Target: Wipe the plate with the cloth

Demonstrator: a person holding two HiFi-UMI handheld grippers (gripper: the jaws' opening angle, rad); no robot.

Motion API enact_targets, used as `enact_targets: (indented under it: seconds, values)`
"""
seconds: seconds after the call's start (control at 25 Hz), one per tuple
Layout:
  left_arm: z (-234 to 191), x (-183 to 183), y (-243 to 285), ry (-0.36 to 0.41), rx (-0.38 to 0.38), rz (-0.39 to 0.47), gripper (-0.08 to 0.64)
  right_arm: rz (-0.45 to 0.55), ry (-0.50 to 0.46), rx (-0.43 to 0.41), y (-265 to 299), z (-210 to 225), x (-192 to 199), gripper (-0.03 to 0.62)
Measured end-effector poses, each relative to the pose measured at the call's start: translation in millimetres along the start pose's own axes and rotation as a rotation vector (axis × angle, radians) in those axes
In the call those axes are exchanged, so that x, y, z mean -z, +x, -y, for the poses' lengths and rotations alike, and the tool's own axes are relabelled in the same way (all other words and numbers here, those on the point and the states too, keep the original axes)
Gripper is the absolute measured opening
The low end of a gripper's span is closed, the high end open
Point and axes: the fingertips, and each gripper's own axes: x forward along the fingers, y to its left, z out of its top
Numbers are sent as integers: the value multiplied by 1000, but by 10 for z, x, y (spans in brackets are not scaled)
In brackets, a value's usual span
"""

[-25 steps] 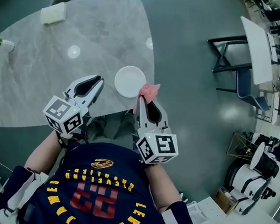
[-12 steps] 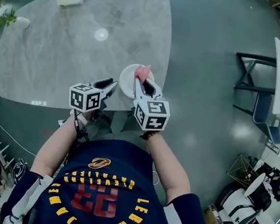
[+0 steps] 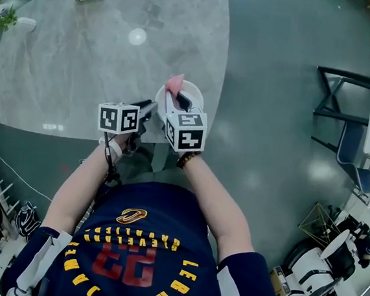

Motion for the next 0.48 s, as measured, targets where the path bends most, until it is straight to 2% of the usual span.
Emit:
enact_targets:
  seconds: [0.12, 0.32, 0.4, 0.48]
  values:
    - [112, -13, 47, 23, 7, -2, 100, -18, -13, -15, 92, -29, 45, 40]
    - [146, 88, 149, 38, 10, -56, 91, -40, -40, -36, 208, -145, 74, 41]
    - [95, 92, 146, 21, 6, -56, 66, -53, -51, -42, 273, -184, 80, 40]
    - [58, 101, 130, -26, 18, -42, 51, -69, -58, -45, 330, -217, 106, 40]
